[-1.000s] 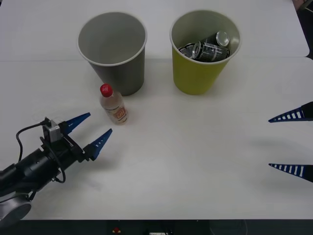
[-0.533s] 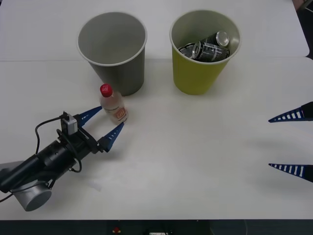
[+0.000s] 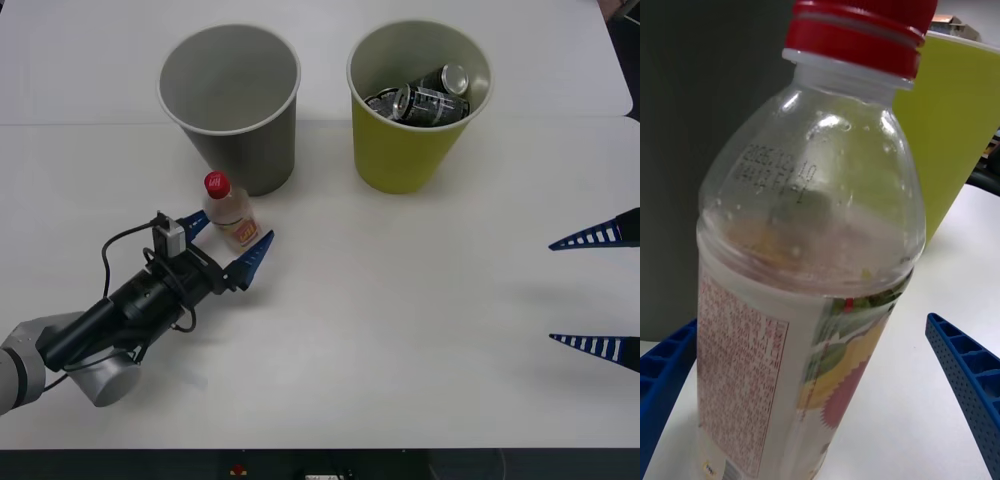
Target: Put the can into the green bin and the plastic bottle into the gray bin
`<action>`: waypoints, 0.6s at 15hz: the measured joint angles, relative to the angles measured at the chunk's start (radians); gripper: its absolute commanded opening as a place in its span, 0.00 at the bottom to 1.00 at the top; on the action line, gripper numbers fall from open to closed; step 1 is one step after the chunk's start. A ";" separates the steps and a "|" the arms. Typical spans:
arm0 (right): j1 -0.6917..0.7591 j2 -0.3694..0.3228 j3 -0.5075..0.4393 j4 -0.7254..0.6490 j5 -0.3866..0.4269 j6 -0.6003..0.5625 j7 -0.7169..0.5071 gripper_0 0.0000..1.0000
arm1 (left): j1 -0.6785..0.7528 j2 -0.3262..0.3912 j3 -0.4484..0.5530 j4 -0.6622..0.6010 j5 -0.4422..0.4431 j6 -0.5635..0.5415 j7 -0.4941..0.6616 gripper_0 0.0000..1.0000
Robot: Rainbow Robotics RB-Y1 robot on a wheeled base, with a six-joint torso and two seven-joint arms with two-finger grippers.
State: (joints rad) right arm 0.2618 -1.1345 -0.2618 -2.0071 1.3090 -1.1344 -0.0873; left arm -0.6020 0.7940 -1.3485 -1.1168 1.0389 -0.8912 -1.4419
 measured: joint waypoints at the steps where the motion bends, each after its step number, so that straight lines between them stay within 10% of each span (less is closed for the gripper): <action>1: 0.000 0.000 0.000 0.000 0.000 0.000 0.000 1.00 | -0.003 -0.009 0.000 0.006 0.005 0.001 -0.001 1.00; 5: 0.000 0.000 0.000 0.000 0.000 0.000 0.000 1.00 | -0.019 -0.044 0.000 0.045 0.013 0.001 -0.002 1.00; 6: 0.000 0.000 0.000 0.000 0.000 0.000 0.000 1.00 | -0.021 -0.048 0.000 0.047 0.018 0.001 -0.002 0.71; 7: 0.000 0.000 0.000 0.000 0.000 0.000 0.000 1.00 | -0.021 -0.050 0.000 0.048 0.021 0.001 -0.004 0.09; 9: 0.000 0.000 0.000 0.000 0.000 0.000 0.000 1.00 | -0.021 -0.052 0.000 0.048 0.022 0.001 -0.005 0.00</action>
State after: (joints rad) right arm 0.2618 -1.1345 -0.2618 -2.0071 1.3090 -1.1344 -0.0873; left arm -0.6229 0.7424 -1.3485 -1.0690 1.0612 -0.8901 -1.4466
